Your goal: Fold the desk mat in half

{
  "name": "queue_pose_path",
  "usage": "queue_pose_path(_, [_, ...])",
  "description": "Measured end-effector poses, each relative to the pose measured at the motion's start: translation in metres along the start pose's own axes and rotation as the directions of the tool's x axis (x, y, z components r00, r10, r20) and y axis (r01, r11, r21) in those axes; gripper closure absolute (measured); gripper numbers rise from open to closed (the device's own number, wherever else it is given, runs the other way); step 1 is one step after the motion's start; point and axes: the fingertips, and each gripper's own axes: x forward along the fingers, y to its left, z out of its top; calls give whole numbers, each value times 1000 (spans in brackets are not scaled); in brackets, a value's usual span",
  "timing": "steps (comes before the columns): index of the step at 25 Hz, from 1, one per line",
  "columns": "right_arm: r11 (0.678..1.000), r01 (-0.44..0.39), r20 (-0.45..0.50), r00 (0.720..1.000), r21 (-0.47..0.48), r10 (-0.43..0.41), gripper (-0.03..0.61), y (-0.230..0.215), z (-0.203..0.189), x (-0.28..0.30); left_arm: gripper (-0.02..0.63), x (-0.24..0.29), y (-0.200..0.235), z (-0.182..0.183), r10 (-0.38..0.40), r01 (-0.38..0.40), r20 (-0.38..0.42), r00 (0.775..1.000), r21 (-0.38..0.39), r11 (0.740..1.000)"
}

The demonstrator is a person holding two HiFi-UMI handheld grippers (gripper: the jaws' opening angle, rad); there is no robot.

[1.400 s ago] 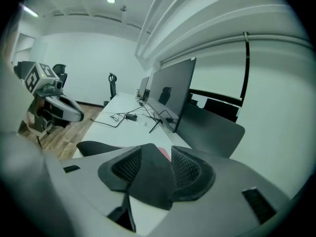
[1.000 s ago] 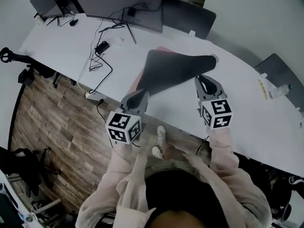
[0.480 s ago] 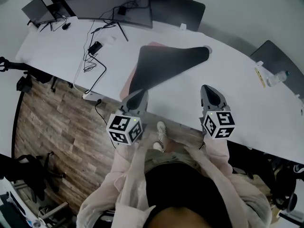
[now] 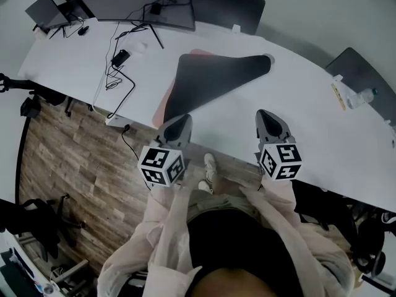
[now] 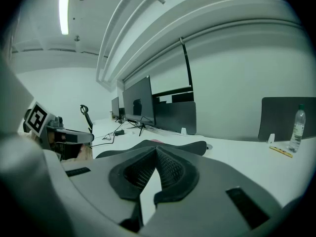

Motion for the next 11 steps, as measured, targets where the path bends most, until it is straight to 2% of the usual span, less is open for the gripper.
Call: queue_pose_path(11, [999, -34, -21, 999, 4, 34, 563, 9, -6, 9, 586, 5, 3, -7, -7, 7, -20, 1000, -14, 1000])
